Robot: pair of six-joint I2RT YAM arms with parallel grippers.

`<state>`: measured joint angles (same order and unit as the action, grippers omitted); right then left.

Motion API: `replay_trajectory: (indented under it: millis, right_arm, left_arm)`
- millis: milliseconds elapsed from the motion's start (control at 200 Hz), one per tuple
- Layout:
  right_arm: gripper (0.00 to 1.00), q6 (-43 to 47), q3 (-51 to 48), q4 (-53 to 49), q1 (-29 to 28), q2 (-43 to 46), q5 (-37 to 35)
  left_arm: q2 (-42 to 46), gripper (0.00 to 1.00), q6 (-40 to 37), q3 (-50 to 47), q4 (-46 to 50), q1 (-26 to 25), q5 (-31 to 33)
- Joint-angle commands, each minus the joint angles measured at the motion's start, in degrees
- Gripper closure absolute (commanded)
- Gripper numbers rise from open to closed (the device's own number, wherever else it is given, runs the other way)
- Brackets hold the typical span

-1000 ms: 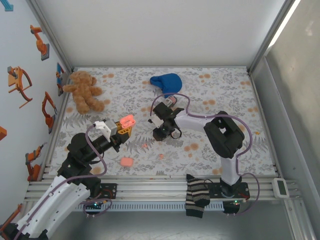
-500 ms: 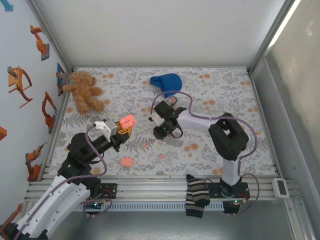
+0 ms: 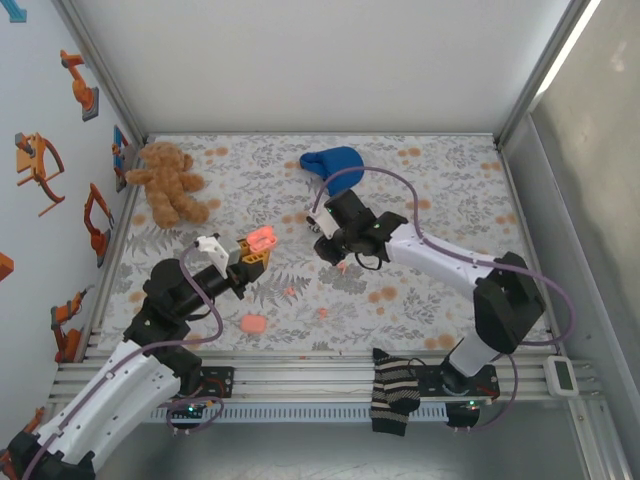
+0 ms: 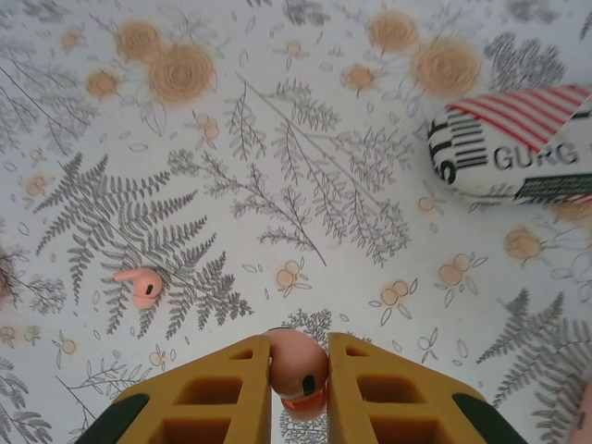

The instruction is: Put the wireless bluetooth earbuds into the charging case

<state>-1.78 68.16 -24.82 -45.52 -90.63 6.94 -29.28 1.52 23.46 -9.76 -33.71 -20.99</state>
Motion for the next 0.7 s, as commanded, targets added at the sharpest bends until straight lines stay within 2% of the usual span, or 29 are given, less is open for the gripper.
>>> replay_trajectory:
  millis: [0, 351, 551, 691]
  right_arm:
    - [0.82, 2.28, -0.89, 2.74, -0.45, 5.3, -2.0]
    - [0.81, 10.61, 1.11, 5.6, -0.45, 15.94, -1.24]
    - [0.81, 11.99, 2.46, 9.21, -0.69, 20.12, 4.03]
    - [0.81, 12.83, 2.5, 12.4, -2.41, 21.62, 5.19]
  left_arm:
    - [-0.72, 1.0, 1.3, 0.01, -3.84, -0.21, -1.73]
    - [-6.71, 1.0, 2.95, 0.57, -10.65, -0.14, -4.52]
    - [-11.57, 1.0, 4.18, 1.74, -15.68, -0.16, -6.74]
    - [-14.85, 1.0, 4.94, 2.64, -18.58, -0.24, -8.34]
